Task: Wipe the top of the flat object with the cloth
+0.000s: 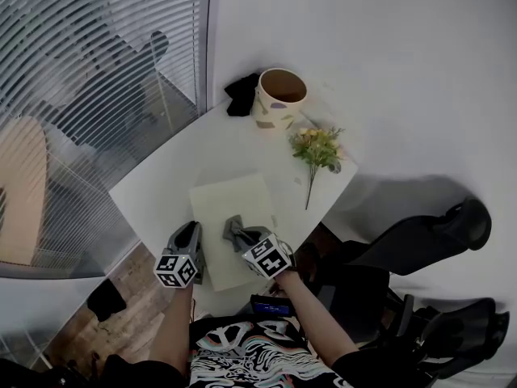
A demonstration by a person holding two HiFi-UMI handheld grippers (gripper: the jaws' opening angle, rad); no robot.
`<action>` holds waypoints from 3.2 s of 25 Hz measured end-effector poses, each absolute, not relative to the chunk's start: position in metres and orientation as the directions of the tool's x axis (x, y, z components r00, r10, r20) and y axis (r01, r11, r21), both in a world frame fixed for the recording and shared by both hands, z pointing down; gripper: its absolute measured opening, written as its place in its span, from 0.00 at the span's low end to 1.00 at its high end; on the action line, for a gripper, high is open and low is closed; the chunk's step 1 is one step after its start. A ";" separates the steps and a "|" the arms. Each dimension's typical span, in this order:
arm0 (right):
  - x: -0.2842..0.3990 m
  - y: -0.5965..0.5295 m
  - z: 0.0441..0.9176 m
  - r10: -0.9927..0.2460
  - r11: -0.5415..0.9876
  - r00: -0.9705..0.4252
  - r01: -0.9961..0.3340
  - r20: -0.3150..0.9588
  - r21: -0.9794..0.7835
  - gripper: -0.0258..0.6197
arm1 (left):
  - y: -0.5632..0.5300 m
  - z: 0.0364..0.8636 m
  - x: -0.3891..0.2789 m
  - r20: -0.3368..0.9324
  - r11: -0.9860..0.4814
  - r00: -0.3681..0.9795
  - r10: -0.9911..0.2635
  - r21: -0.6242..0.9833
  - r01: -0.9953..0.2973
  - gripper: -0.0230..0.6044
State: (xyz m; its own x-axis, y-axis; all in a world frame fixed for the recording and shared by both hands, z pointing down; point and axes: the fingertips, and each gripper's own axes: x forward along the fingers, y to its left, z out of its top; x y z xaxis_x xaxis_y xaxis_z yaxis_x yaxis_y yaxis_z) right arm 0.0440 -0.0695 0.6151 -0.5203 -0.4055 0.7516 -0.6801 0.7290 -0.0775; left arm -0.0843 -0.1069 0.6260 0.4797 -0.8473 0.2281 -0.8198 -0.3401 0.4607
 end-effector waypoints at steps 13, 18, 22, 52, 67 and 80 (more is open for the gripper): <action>0.056 -0.046 0.619 -0.399 0.730 -0.514 -0.679 0.759 -0.075 0.07 | -0.107 0.626 -0.085 0.227 -0.344 0.485 -0.844 0.464 -0.816 0.22; 0.069 -0.052 0.613 -0.431 0.713 -0.500 -0.699 0.751 -0.056 0.07 | -0.107 0.626 -0.084 0.223 -0.351 0.491 -0.842 0.464 -0.813 0.22; 0.083 -0.060 0.615 -0.452 0.662 -0.472 -0.746 0.757 -0.070 0.07 | -0.108 0.626 -0.084 0.221 -0.353 0.491 -0.842 0.463 -0.813 0.22; 0.100 -0.043 0.450 -0.897 0.369 -0.348 -0.929 0.272 0.028 0.07 | -0.060 0.433 -0.069 0.032 -0.545 0.560 -0.828 0.190 -0.817 0.21; 0.099 -0.012 0.425 -0.924 0.347 -0.329 -0.936 0.195 0.063 0.07 | -0.036 0.417 -0.071 0.007 -0.519 0.527 -0.850 0.156 -0.840 0.21; 0.096 -0.004 0.424 -0.921 0.355 -0.335 -0.932 0.198 0.077 0.07 | -0.037 0.420 -0.069 0.057 -0.503 0.508 -0.860 0.080 -0.861 0.21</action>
State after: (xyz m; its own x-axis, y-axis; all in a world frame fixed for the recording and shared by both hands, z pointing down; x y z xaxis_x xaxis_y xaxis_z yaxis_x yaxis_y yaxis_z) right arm 0.0960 -0.0040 0.4244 -0.3349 -0.9213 0.1977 -0.9317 0.3551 0.0766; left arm -0.0686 -0.0367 0.4196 0.5078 -0.8596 0.0571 -0.8606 -0.5031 0.0796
